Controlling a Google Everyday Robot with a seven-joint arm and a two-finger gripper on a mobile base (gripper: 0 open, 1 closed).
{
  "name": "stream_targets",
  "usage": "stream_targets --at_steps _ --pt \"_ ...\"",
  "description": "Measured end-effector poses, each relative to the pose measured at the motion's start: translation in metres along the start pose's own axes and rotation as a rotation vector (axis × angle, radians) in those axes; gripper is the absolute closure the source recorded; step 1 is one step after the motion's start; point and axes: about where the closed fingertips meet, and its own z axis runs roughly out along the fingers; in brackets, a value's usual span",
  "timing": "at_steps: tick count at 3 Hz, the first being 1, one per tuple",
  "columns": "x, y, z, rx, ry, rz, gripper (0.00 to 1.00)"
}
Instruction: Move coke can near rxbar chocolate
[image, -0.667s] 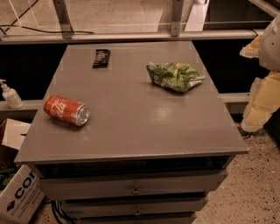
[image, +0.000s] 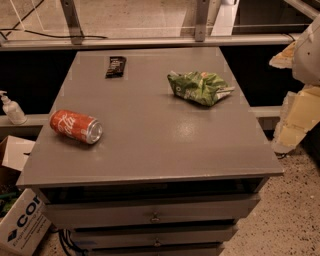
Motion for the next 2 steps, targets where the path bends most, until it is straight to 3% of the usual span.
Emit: stream_targets --at_steps 1,2 --pt "-0.026 0.021 0.010 0.002 -0.073 -0.018 0.00" --pt "-0.066 0.055 0.035 -0.034 -0.162 -0.037 0.00"
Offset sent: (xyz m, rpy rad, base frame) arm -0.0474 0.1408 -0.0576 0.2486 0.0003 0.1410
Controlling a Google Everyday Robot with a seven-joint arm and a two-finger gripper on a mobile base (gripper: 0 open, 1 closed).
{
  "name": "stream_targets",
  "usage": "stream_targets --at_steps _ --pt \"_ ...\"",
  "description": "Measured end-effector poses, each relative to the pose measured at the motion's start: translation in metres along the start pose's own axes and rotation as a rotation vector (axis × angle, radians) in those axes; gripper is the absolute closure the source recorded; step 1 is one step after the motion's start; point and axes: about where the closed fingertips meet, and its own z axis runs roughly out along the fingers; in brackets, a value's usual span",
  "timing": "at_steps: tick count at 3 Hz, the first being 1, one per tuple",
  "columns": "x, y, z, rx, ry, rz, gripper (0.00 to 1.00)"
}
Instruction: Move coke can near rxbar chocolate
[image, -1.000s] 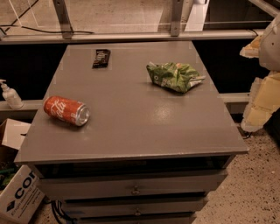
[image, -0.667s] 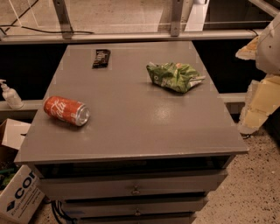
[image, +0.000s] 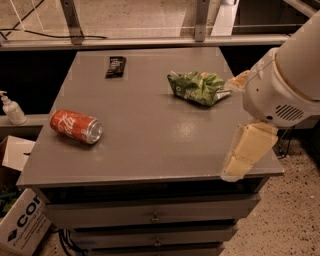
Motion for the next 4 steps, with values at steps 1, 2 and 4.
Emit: stream_targets --at_steps 1,2,4 --pt "0.000 0.000 0.000 0.000 0.000 0.000 0.00" --pt "-0.014 0.001 0.013 0.004 -0.071 0.031 0.00" --pt "-0.079 -0.002 0.075 -0.006 -0.280 0.131 0.00"
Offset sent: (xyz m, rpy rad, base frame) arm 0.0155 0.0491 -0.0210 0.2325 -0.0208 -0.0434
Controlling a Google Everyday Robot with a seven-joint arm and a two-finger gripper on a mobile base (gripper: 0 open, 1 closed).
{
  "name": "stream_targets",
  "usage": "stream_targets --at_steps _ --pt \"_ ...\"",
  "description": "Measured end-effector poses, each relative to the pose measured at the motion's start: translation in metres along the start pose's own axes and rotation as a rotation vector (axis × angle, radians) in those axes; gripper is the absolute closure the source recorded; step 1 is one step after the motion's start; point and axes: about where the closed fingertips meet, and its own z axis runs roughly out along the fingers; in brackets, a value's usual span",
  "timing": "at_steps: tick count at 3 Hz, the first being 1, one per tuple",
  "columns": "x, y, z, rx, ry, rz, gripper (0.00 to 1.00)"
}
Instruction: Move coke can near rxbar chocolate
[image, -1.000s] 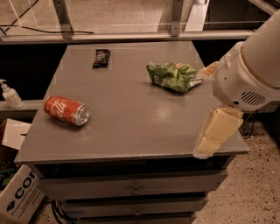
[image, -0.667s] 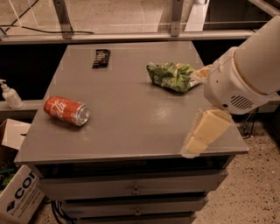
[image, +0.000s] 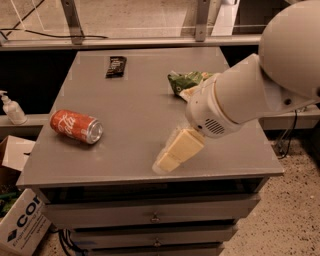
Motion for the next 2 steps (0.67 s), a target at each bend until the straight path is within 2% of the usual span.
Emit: stream_targets --at_steps 1,2 --pt "-0.029 0.002 0.039 -0.012 -0.098 0.010 0.00" --pt "-0.056 0.009 0.074 -0.030 -0.162 -0.002 0.00"
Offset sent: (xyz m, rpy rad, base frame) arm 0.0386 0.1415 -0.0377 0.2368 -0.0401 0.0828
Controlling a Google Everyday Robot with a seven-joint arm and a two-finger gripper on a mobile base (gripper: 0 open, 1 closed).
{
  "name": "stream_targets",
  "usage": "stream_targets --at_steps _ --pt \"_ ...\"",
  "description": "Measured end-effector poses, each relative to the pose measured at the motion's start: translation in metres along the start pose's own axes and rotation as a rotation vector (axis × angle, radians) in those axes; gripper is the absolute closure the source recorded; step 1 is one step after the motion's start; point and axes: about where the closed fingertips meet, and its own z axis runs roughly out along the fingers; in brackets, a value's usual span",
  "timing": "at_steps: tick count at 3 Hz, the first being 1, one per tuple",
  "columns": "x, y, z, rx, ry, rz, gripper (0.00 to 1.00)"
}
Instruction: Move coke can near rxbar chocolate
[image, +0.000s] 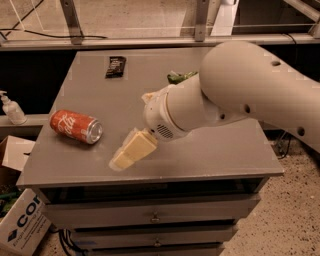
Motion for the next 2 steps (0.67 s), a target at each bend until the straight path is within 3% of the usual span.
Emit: stream_targets --at_steps 1,2 --pt "-0.0429 0.0107 0.0732 -0.009 -0.054 -0.031 0.00" --pt "-0.0491 0.0151 0.0769 -0.015 -0.054 -0.028 0.00"
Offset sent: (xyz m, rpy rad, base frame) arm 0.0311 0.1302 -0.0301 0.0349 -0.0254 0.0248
